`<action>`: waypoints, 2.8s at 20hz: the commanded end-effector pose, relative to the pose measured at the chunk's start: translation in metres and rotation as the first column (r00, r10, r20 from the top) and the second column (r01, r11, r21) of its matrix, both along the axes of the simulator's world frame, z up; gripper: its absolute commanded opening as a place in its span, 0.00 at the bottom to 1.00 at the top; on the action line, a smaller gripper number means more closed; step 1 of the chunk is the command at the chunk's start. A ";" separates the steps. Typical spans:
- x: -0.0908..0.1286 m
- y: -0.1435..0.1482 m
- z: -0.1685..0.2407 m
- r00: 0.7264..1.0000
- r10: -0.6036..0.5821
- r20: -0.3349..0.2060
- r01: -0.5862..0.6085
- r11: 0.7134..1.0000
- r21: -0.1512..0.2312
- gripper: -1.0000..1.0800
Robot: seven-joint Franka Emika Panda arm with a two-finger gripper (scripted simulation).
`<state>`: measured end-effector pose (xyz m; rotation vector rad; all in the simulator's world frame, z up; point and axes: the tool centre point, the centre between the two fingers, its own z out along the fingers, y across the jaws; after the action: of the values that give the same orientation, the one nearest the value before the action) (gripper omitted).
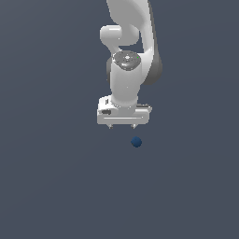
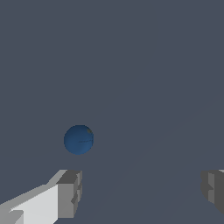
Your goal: Pick up the object and move it to a goal position.
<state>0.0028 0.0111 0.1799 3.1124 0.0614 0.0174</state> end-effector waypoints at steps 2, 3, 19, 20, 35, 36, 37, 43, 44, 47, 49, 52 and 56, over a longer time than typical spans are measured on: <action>0.000 0.000 0.000 1.000 0.001 0.000 -0.001 1.000 0.000 0.96; 0.000 0.001 0.000 1.000 0.003 0.000 -0.003 1.000 0.001 0.96; 0.000 0.013 -0.009 0.999 0.043 -0.005 -0.043 0.999 0.020 0.96; 0.000 0.015 -0.011 0.999 0.046 -0.005 -0.046 0.999 0.020 0.96; -0.006 0.074 -0.093 0.986 0.167 -0.011 -0.167 0.986 0.027 0.96; -0.007 0.076 -0.096 0.985 0.171 -0.012 -0.171 0.985 0.028 0.96; -0.007 0.077 -0.097 0.985 0.174 -0.012 -0.173 0.984 0.028 0.96; -0.008 0.077 -0.101 0.985 0.174 -0.013 -0.173 0.984 0.028 0.96; -0.008 0.077 -0.103 0.985 0.174 -0.013 -0.173 0.984 0.028 0.96; -0.008 0.077 -0.114 0.985 0.174 -0.013 -0.174 0.984 0.028 0.96; -0.009 0.078 -0.125 0.985 0.175 -0.013 -0.174 0.984 0.028 0.96; -0.009 0.078 -0.139 0.984 0.175 -0.012 -0.175 0.984 0.028 0.96; -0.008 0.078 -0.148 0.984 0.176 -0.012 -0.175 0.984 0.028 0.96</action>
<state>-0.0061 0.0892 0.0345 3.1233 0.3385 -0.0027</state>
